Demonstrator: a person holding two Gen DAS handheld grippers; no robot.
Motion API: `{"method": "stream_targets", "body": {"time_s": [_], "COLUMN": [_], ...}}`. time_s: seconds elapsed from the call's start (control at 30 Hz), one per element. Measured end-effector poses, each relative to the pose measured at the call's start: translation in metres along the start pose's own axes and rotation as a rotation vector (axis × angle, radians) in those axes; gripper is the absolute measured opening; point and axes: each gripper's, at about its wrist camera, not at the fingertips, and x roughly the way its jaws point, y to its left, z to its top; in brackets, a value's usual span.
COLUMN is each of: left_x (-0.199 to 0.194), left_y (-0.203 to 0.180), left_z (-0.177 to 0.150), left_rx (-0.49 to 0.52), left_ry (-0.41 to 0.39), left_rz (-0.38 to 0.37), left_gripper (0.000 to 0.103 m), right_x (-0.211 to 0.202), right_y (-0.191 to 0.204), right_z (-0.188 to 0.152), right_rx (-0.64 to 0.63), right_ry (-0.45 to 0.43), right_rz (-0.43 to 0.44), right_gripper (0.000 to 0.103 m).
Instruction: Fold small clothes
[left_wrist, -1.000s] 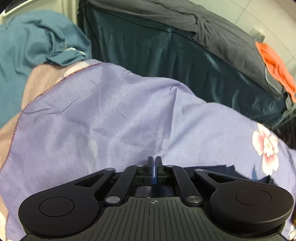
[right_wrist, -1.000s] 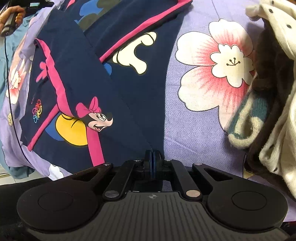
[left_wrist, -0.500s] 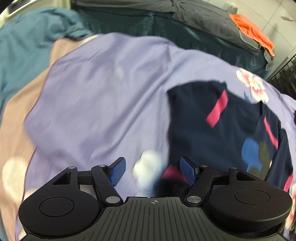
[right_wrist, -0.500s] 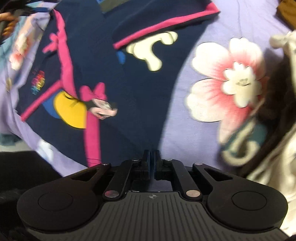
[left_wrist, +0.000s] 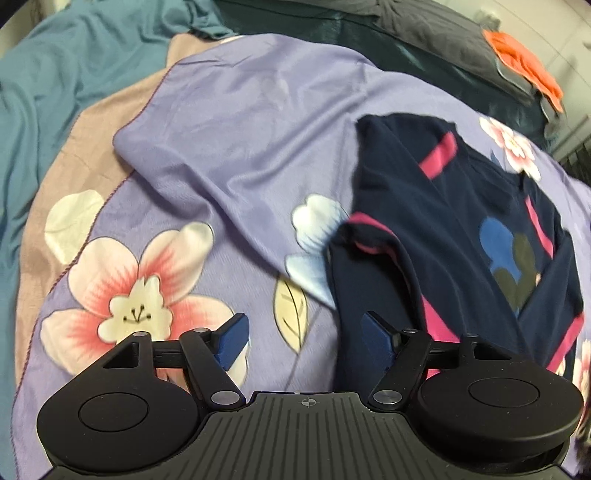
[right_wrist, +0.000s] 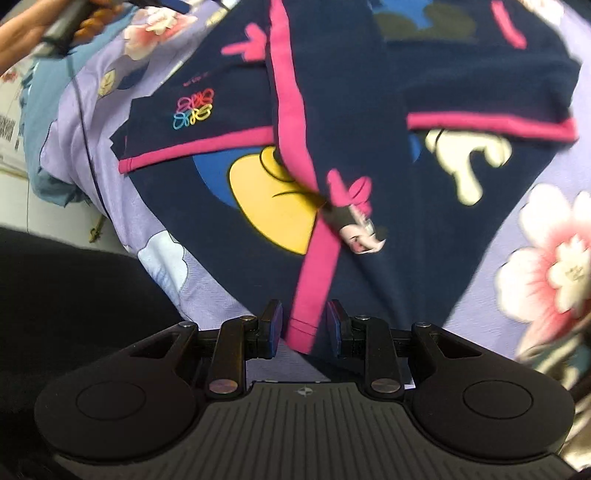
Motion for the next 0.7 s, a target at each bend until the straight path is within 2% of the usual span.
{"method": "stream_targets", "body": {"time_s": [0.13, 0.2, 0.3, 0.43, 0.5, 0.57, 0.67, 0.7], "left_x": [-0.006, -0.008, -0.015, -0.023, -0.025, -0.027, -0.027, -0.027], "left_y": [-0.011, -0.011, -0.008, 0.001, 0.003, 0.001, -0.006, -0.007], "left_z": [-0.014, -0.019, -0.025, -0.028, -0.03, -0.035, -0.043, -0.045], "left_rx": [0.05, 0.055, 0.038, -0.005, -0.015, 0.003, 0.05, 0.061], "left_ry": [0.007, 0.012, 0.006, 0.0, 0.004, 0.004, 0.016, 0.02], "left_rz": [0.014, 0.012, 0.015, 0.031, 0.03, 0.032, 0.055, 0.056], "left_gripper": [0.103, 0.103, 0.103, 0.103, 0.103, 0.103, 0.103, 0.103], "right_x": [0.017, 0.014, 0.004, -0.015, -0.017, -0.009, 0.001, 0.0], "right_y": [0.012, 0.012, 0.008, 0.011, 0.013, 0.011, 0.008, 0.006], "right_z": [-0.002, -0.002, -0.003, -0.006, -0.009, -0.011, -0.017, -0.02], "right_rx": [-0.064, -0.057, -0.058, -0.163, -0.176, -0.131, -0.095, -0.078], "right_ry": [0.029, 0.022, 0.036, 0.084, 0.1, 0.133, 0.147, 0.14], "right_rz": [-0.078, -0.077, -0.036, 0.001, -0.01, 0.019, 0.031, 0.038], "right_gripper": [0.024, 0.007, 0.007, 0.007, 0.01, 0.011, 0.037, 0.037]}}
